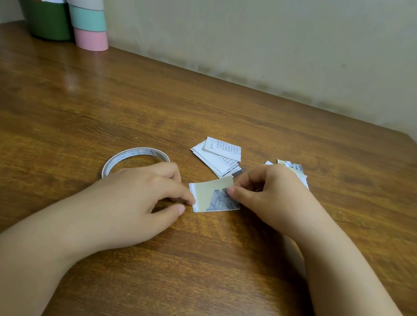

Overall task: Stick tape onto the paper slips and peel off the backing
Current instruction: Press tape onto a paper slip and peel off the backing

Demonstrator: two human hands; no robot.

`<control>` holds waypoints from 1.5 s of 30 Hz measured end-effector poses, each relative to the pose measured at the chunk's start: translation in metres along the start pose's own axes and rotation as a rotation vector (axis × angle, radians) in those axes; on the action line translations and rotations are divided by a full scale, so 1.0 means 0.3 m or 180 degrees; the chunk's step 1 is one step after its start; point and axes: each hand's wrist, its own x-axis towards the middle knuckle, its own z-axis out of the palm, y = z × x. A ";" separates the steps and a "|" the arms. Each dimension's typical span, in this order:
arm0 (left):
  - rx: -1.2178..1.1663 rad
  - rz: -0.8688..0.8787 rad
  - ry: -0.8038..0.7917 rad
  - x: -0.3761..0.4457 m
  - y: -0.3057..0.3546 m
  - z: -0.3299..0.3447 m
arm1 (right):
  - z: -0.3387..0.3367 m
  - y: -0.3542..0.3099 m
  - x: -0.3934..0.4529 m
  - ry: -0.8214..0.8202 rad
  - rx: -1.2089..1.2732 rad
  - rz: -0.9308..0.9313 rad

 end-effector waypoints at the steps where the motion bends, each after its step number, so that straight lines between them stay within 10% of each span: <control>1: 0.0000 0.0002 0.0003 0.000 0.000 0.000 | 0.000 0.001 0.001 -0.0006 -0.0003 -0.0008; 45: -0.0124 -0.0045 0.0226 -0.004 0.019 -0.004 | 0.040 -0.024 -0.016 0.0415 -0.0023 -0.0011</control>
